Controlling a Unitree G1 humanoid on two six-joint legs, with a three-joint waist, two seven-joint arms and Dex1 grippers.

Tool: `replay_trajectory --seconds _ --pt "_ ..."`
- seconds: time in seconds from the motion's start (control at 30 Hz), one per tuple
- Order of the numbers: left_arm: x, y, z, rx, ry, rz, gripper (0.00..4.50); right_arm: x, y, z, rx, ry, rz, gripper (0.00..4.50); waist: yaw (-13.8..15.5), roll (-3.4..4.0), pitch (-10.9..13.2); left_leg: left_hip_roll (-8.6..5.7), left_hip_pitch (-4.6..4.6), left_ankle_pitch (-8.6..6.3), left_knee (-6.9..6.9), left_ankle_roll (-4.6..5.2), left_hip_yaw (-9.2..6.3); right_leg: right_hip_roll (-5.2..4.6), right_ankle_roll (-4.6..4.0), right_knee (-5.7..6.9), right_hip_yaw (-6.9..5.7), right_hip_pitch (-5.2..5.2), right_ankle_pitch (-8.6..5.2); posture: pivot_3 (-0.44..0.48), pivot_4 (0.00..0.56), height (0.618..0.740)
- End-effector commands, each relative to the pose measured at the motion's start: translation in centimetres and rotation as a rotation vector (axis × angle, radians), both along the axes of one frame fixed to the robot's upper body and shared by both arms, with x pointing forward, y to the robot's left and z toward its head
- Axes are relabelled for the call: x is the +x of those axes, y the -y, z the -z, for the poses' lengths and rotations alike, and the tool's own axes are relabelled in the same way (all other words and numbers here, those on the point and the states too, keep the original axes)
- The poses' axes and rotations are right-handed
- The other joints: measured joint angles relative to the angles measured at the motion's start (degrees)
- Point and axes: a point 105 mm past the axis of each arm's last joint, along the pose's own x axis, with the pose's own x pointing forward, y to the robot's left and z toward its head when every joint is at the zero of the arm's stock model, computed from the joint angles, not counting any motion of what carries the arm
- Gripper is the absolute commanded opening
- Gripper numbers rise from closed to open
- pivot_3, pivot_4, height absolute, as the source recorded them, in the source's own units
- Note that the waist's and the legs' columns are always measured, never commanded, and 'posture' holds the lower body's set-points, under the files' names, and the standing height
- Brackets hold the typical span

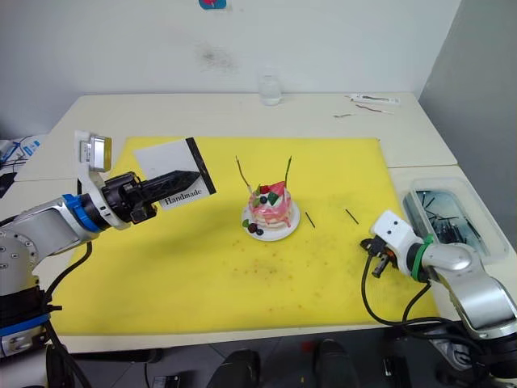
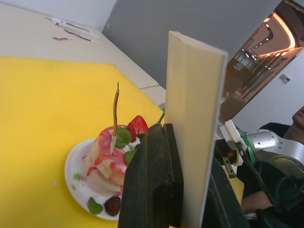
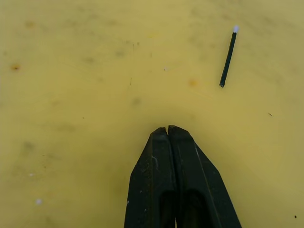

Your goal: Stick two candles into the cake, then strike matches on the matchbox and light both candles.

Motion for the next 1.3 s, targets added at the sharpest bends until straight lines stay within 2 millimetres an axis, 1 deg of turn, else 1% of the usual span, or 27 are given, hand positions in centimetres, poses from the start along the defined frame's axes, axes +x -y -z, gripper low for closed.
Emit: replay_trajectory --seconds 0.03,0.07,0.1,0.2,0.23,0.43,0.47,0.6,0.7,0.77,0.8,0.87,0.93,0.97,1.17,1.2,1.23,1.3 --pt "0.0 -0.1 -1.8 -0.007 0.103 -0.009 0.01 1.4 -0.4 -3.0 0.154 0.09 0.04 0.0 0.0 -0.01 0.0 0.02 0.01 0.0 0.0 0.0 0.0 0.02 0.0 0.01 0.0 0.0 0.0 0.0 0.15 0.74" --pt "0.1 -0.2 -2.0 -0.002 0.126 -0.02 0.0 1.7 -0.6 -3.4 0.188 0.103 0.045 0.4 -0.1 -0.01 0.0 0.02 0.01 0.0 0.0 0.0 0.0 0.04 -0.01 0.02 0.0 0.0 0.01 0.0 0.15 0.74" --pt "0.3 -0.2 -2.2 0.008 0.151 -0.034 0.0 2.1 -0.8 -3.6 0.206 0.117 0.049 0.64 -0.2 -0.01 0.0 0.02 0.02 0.0 0.0 0.0 0.0 0.04 -0.01 0.03 0.01 -0.01 0.01 0.0 0.15 0.74" --pt "0.6 -0.3 -2.7 0.013 0.205 -0.058 0.0 3.4 -1.0 -3.7 0.233 0.165 0.083 1.63 -0.2 -0.01 0.0 0.04 0.05 0.0 -0.01 0.0 0.01 0.07 -0.03 0.04 0.02 0.0 0.01 0.0 0.15 0.74" --pt "0.6 -0.2 -2.8 0.01 0.214 -0.057 0.0 3.9 -1.1 -3.6 0.24 0.179 0.1 2.07 -0.1 -0.01 0.0 0.04 0.05 0.0 -0.01 0.0 0.0 0.07 -0.03 0.03 0.01 0.0 0.01 0.0 0.15 0.74" --pt "0.6 0.1 -3.3 -0.016 0.211 -0.049 0.0 5.8 -1.8 -3.3 0.286 0.227 0.166 4.32 -0.2 -0.01 0.0 0.03 0.0 0.01 -0.01 -0.01 0.01 0.06 -0.04 0.02 0.04 -0.02 0.01 0.0 0.15 0.74" --pt "0.7 0.0 -3.2 -0.015 0.213 -0.065 0.0 5.9 -2.0 -3.1 0.3 0.221 0.171 4.45 -0.2 -0.01 0.0 0.03 0.02 0.01 -0.01 -0.01 0.03 0.06 -0.04 0.04 0.06 -0.02 0.02 0.0 0.15 0.74" --pt "0.8 -0.1 -3.2 -0.036 0.205 -0.074 0.0 6.4 -2.6 -2.1 0.318 0.192 0.204 4.45 -0.2 -0.01 0.0 0.05 0.04 0.01 0.0 -0.01 0.0 0.07 -0.04 0.08 0.04 -0.01 0.02 0.0 0.15 0.74" --pt "0.6 -0.1 -3.1 -0.034 0.199 -0.067 0.0 6.2 -3.1 -1.4 0.331 0.147 0.204 4.45 -0.2 -0.01 0.0 0.04 0.05 0.01 0.01 -0.01 0.02 0.07 -0.05 0.09 0.06 -0.02 0.02 0.0 0.15 0.74" --pt "0.5 -0.1 -3.0 -0.029 0.196 -0.068 0.0 6.0 -3.0 -0.7 0.303 0.125 0.212 4.45 -0.2 0.0 0.0 0.04 0.05 0.01 0.01 -0.01 0.02 0.07 -0.05 0.1 0.06 -0.02 0.02 0.0 0.15 0.74" --pt "0.4 -0.1 -3.0 -0.028 0.195 -0.069 0.0 6.0 -2.8 -0.5 0.289 0.121 0.221 4.29 -0.2 0.0 0.0 0.04 0.05 0.01 0.01 -0.01 0.02 0.07 -0.05 0.1 0.06 -0.02 0.02 0.0 0.15 0.74" --pt "0.3 -0.1 -3.1 -0.026 0.194 -0.069 0.0 6.0 -2.6 -0.2 0.292 0.109 0.245 3.84 -0.2 -0.01 0.0 0.04 0.06 0.01 0.01 0.0 0.02 0.07 -0.05 0.1 0.06 -0.01 0.02 0.0 0.15 0.74" --pt "0.3 0.0 -3.2 -0.025 0.194 -0.069 0.0 6.1 -2.4 0.0 0.299 0.105 0.264 3.18 -0.2 0.0 0.0 0.04 0.06 0.01 0.02 0.0 0.02 0.07 -0.05 0.11 0.06 0.0 0.03 0.0 0.15 0.74" --pt "0.4 0.0 -3.3 -0.024 0.195 -0.07 0.0 6.2 -2.4 0.0 0.308 0.103 0.268 2.73 -0.2 -0.01 0.0 0.03 0.08 0.01 0.03 0.0 0.02 0.07 -0.05 0.12 0.06 0.01 0.03 0.0 0.15 0.74" --pt "0.7 0.3 -3.7 -0.029 0.196 -0.083 0.0 6.3 -2.7 0.2 0.348 0.095 0.276 0.59 -0.2 0.0 0.0 0.04 0.17 0.01 0.05 0.01 0.02 0.08 -0.06 0.17 0.06 0.07 0.04 0.0 0.15 0.74" --pt "0.6 0.4 -3.7 -0.03 0.196 -0.083 0.0 6.2 -2.6 0.2 0.348 0.096 0.279 0.17 -0.2 0.0 0.0 0.04 0.19 0.01 0.05 0.01 0.02 0.08 -0.06 0.18 0.08 0.08 0.04 0.0 0.15 0.74" --pt "0.6 0.5 -3.7 -0.031 0.197 -0.082 0.0 6.2 -2.5 0.2 0.353 0.101 0.281 0.04 -0.2 -0.01 0.0 0.04 0.21 0.01 0.05 0.01 0.03 0.08 -0.06 0.19 0.09 0.08 0.04 0.0 0.15 0.74" --pt "0.5 0.7 -3.7 -0.036 0.198 -0.08 0.0 6.2 -2.4 0.1 0.362 0.106 0.286 0.04 -0.2 0.0 0.0 0.04 0.21 0.01 0.05 0.01 0.03 0.08 -0.06 0.18 0.08 0.09 0.04 0.0 0.15 0.74"
